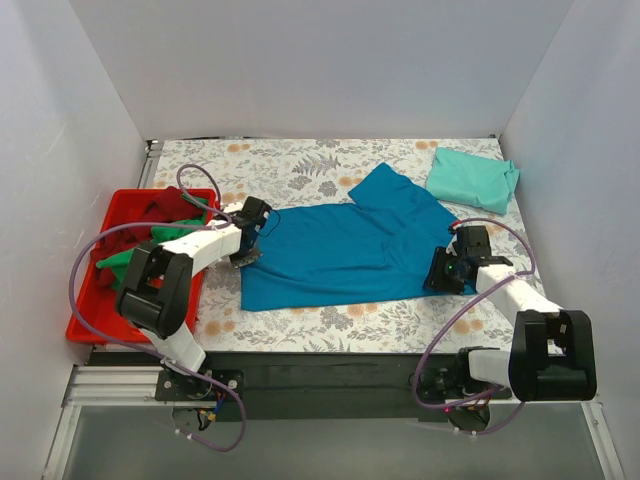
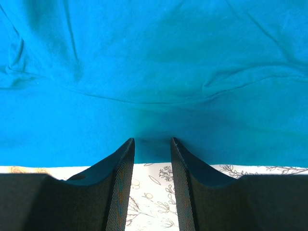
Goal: Fold and stack the t-shirts
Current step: Fold the tshirt
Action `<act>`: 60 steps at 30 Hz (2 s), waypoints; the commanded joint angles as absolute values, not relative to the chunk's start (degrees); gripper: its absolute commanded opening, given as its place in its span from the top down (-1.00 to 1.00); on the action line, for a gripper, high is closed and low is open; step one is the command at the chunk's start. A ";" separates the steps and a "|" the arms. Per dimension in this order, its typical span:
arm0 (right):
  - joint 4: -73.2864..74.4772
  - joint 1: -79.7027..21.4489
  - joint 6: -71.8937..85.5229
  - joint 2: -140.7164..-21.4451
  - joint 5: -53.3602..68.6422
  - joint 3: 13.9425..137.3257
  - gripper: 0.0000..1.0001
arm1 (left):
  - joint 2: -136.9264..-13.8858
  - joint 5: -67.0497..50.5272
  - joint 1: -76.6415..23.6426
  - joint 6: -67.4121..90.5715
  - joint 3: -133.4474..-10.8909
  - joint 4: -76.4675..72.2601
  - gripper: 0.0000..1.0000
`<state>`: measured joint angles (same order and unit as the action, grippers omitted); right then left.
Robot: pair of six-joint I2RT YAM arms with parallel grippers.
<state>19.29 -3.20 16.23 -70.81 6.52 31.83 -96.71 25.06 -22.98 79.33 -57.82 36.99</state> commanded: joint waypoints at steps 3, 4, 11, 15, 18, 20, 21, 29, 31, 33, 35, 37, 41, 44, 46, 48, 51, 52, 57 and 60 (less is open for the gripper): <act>18.98 -1.85 15.91 -75.14 5.01 32.08 0.15 | -93.16 27.25 -22.06 79.45 -56.87 36.65 1.00; 19.07 -1.76 16.00 -75.76 4.92 32.08 0.15 | -92.90 27.25 -21.89 79.45 -56.60 36.74 1.00; 19.60 -1.14 15.30 -75.50 5.18 34.09 0.15 | -92.72 25.58 -21.62 78.49 -56.60 35.95 1.00; 19.95 -0.62 15.03 -73.30 6.06 39.17 0.15 | -92.81 24.96 -21.53 77.43 -57.04 35.86 1.00; 21.18 -0.53 14.33 -74.43 5.89 45.15 0.14 | -92.02 24.79 -21.53 76.73 -57.22 35.86 1.00; 21.88 1.32 13.89 -75.75 5.98 47.89 0.14 | -91.50 24.61 -21.53 76.12 -57.39 36.03 1.00; 21.88 1.93 13.45 -77.41 6.41 48.94 0.14 | -91.15 24.52 -21.53 76.03 -57.57 36.04 1.00; 20.66 2.46 11.08 -89.37 7.29 58.88 0.14 | -90.53 21.98 -21.53 75.15 -57.74 35.33 1.00; 20.48 2.46 10.20 -91.75 7.47 59.76 0.14 | -90.97 21.71 -21.62 74.88 -57.66 35.25 1.00; 20.04 2.46 9.85 -92.72 7.56 60.12 0.15 | -91.32 21.71 -21.53 74.71 -57.48 35.24 1.00; 19.95 2.46 9.41 -93.16 7.56 60.03 0.15 | -91.32 21.62 -21.53 74.53 -57.04 34.89 1.00; 19.43 2.46 9.23 -94.04 8.08 59.85 0.15 | -91.32 21.53 -21.53 74.44 -56.78 34.72 1.00; 18.63 2.46 8.70 -95.88 8.17 59.77 0.17 | -91.32 21.10 -21.53 74.44 -56.43 34.37 1.00; 17.76 2.46 8.53 -97.38 8.61 60.12 0.18 | -91.49 20.92 -21.53 74.44 -56.42 34.37 1.00; 17.58 2.46 8.26 -98.43 8.79 60.55 0.18 | -91.58 20.83 -21.45 74.44 -56.43 34.37 1.00; 17.32 2.46 8.00 -99.40 8.79 60.91 0.19 | -91.58 20.83 -21.53 74.44 -56.42 34.37 1.00; 16.96 2.46 8.00 -100.19 8.96 61.26 0.24 | -91.76 20.83 -21.53 74.36 -56.16 34.28 1.00; 16.88 2.46 8.00 -100.46 8.96 61.26 0.26 | -91.76 21.00 -21.53 74.36 -55.99 34.36 1.00; 16.87 2.46 7.65 -102.04 8.27 61.26 0.62 | -92.11 20.83 -21.53 74.36 -55.46 34.28 1.00; 16.79 2.46 7.65 -102.65 7.65 61.08 0.75 | -92.02 20.83 -21.53 74.36 -55.28 34.28 1.00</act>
<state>17.72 2.42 8.54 -101.12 8.08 59.92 -93.12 20.51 -21.85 74.83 -55.81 34.96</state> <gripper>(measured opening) 0.144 0.007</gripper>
